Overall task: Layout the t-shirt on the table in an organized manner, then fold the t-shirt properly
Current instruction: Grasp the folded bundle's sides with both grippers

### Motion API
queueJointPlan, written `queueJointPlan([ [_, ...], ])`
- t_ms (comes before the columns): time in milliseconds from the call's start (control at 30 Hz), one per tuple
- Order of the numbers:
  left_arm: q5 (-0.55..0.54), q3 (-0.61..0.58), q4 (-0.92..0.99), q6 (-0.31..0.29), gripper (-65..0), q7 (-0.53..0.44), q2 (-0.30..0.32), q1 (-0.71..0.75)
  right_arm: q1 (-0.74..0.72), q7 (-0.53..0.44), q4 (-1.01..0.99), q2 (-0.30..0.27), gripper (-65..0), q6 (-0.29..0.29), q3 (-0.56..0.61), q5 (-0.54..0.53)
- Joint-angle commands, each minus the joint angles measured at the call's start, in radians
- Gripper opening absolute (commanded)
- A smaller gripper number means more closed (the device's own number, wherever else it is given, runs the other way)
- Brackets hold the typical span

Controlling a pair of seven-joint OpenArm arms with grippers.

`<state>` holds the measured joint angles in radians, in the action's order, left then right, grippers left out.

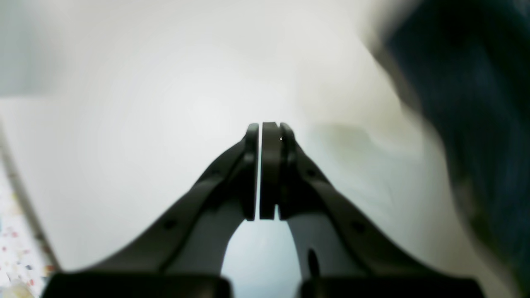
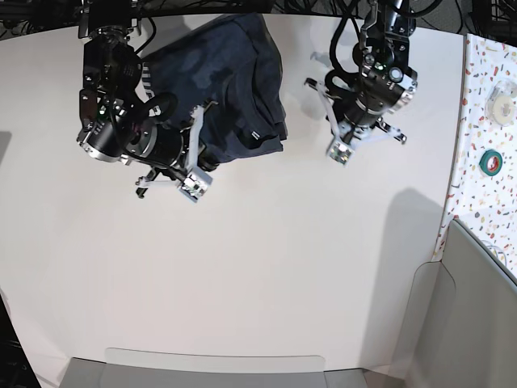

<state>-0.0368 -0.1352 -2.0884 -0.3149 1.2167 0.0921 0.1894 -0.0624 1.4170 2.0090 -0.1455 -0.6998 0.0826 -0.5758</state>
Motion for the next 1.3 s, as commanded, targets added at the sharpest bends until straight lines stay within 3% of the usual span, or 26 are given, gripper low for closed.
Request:
queueJointPlan([
  [0, -0.007, 0.022, -0.008, -0.005, -65.0, -0.007, -0.012, -0.001, -0.011, -0.023, 0.009, 0.007, -65.0, 0.002, -0.020, -0.025],
  [133, -0.010, 0.055, -0.008, -0.011, -65.0, -0.133, -0.067, 0.048, 0.008, -0.029, -0.024, -0.039, -65.0, 0.002, -0.070, -0.025],
  [267, -0.077, 0.061, -0.008, -0.138, -65.0, -0.196, -0.144, 0.086, 0.008, -0.029, -0.142, -0.050, -65.0, 0.002, -0.165, -0.023],
  [367, -0.208, 0.062, -0.008, -0.197, -65.0, -0.193, -0.173, 0.089, -0.006, -0.031, -0.250, -0.052, -65.0, 0.002, -0.241, -0.023],
  [533, -0.489, 0.062, -0.007, -0.208, -65.0, -0.191, -0.168, 0.089, -0.034, -0.031, -0.331, -0.053, -65.0, 0.002, -0.283, -0.023],
  [633, -0.642, 0.064, -0.005, -0.208, -65.0, -0.131, -0.165, 0.083, -0.049, -0.031, -0.327, -0.053, -65.0, 0.002, -0.283, -0.026],
  [767, -0.814, 0.062, 0.013, -0.204, -65.0, 0.081, -0.133, 0.025, -0.066, -0.031, -0.238, -0.064, -65.0, 0.002, -0.284, -0.028],
  [833, -0.839, 0.050, 0.033, -0.204, -65.0, 0.180, -0.101, -0.017, -0.067, -0.021, -0.173, -0.059, -65.0, 0.002, -0.280, -0.033],
  [1067, -0.839, 0.050, 0.148, -0.204, -61.7, 0.180, -0.041, -0.051, -0.027, -0.021, -0.058, -0.064, -65.0, 0.002, -0.274, -0.071],
  [1267, -0.835, 0.050, 0.150, -0.204, -58.9, 0.180, -0.016, -0.037, 0.011, -0.021, -0.058, -0.067, -65.0, 0.002, -0.274, -0.361],
])
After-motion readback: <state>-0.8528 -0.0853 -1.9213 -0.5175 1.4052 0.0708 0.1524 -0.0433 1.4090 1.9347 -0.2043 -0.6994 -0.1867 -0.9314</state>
